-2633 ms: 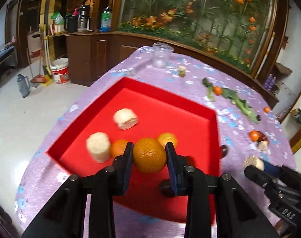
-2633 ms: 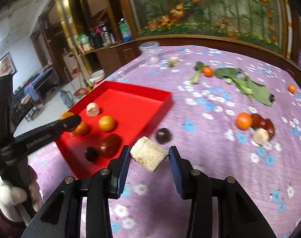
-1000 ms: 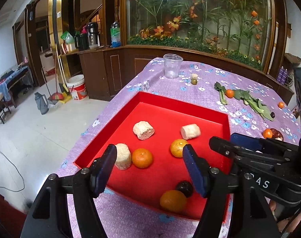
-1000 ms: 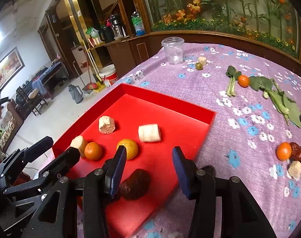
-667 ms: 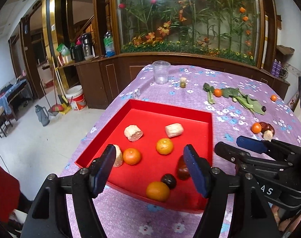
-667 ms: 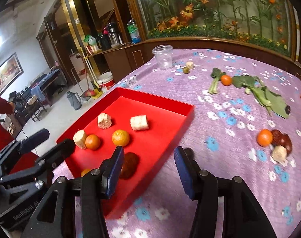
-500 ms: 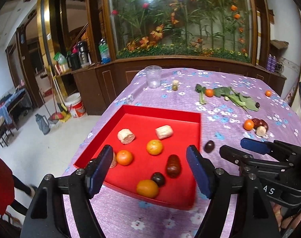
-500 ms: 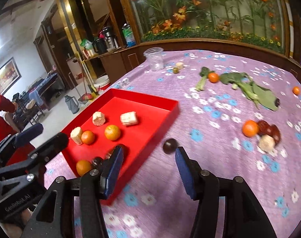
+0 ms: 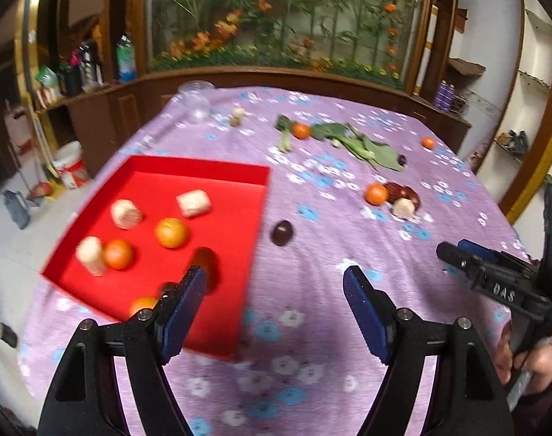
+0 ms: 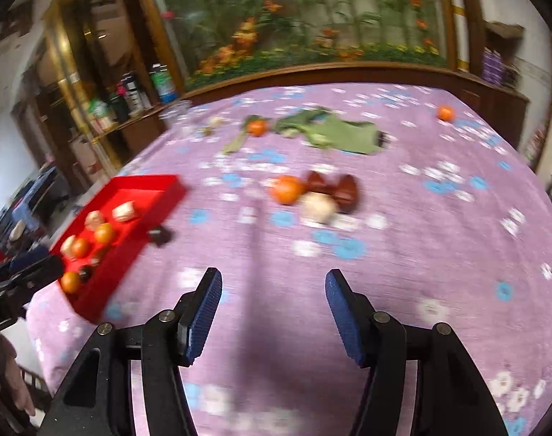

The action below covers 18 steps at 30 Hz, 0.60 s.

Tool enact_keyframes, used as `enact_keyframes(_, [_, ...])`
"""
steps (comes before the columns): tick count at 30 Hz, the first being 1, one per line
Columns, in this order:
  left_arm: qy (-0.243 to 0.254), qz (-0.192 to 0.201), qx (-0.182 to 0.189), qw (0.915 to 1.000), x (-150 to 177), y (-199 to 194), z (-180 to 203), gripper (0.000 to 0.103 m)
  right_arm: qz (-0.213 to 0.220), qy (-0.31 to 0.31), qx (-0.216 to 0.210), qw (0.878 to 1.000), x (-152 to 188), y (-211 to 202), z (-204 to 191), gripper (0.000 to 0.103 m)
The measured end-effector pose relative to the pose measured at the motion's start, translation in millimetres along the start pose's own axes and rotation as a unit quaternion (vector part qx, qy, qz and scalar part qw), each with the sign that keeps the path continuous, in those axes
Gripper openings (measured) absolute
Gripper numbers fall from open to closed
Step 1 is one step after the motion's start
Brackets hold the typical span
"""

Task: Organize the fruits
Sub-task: 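Open both grippers over the tray and move back toward the remaining fruit, then grasp a tangerine with the left gripper while the right gripper grasps a yam chunk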

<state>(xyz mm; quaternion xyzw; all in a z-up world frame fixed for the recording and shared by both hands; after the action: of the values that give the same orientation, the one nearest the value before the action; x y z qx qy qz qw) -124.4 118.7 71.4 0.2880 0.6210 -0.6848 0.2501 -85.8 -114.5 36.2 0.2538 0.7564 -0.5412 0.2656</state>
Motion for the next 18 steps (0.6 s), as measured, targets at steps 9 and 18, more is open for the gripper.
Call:
enact_keyframes(9, [0.033,-0.003,0.091,0.9953,-45,36,43,0.077,0.001,0.014,0.01,1.0,-26,15,28,0.064])
enact_keyframes(18, [0.085,-0.03,0.118,0.9889,-93,110,81,0.049,-0.032,0.004,-0.002,0.999,-41,62,12,0.064])
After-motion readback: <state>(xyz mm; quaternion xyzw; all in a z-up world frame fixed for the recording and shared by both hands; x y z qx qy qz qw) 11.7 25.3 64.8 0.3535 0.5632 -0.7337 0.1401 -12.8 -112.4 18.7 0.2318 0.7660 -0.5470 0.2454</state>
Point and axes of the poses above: each gripper's, at about its wrist camera, not at the fingertips, and y roughly the way its jaws point, z to its right, x to its underside, the point moved 2 cm from there along y, roughly the way its jaws point, and after that the axes turned 3 degrees about y, right-handed, at the moved point
